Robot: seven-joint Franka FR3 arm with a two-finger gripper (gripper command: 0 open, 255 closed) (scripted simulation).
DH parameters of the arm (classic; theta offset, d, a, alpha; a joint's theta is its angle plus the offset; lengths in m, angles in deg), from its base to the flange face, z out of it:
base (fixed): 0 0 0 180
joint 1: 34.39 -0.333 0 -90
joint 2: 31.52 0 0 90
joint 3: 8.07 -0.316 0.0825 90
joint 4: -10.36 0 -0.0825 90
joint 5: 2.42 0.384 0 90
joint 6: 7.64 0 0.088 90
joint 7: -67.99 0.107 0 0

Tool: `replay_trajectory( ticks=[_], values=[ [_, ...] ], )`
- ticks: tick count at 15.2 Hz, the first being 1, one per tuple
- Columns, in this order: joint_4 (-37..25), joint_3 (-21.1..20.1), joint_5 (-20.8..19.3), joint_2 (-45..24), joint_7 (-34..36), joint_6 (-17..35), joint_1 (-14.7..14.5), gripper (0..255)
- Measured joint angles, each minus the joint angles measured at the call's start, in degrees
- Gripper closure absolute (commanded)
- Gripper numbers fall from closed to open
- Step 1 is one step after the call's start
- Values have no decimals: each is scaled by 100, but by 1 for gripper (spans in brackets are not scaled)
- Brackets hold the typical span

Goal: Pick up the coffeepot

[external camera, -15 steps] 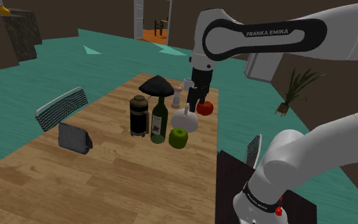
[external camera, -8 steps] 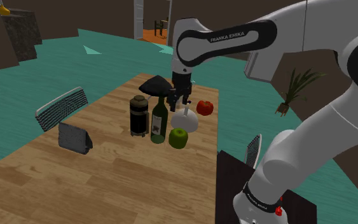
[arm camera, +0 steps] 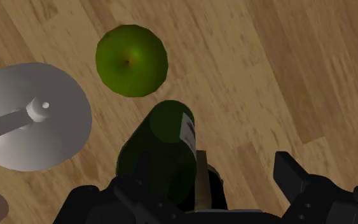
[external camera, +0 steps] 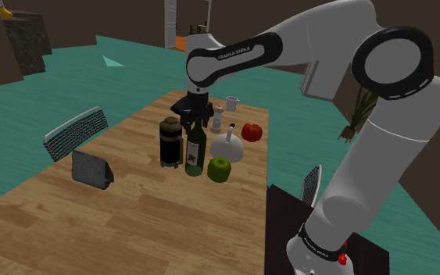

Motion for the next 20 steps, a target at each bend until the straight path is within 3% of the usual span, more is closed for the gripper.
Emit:
replay_trajectory(
  ticks=[8,16,17,20],
  values=[
    [-1727,50,-313,-1680,511,-13,-76,0],
    [-1549,74,-376,-1999,588,482,-91,0],
    [-1553,75,-379,-2018,590,496,-92,255],
    [-1552,76,-381,-2029,592,512,-92,255]
  ],
)
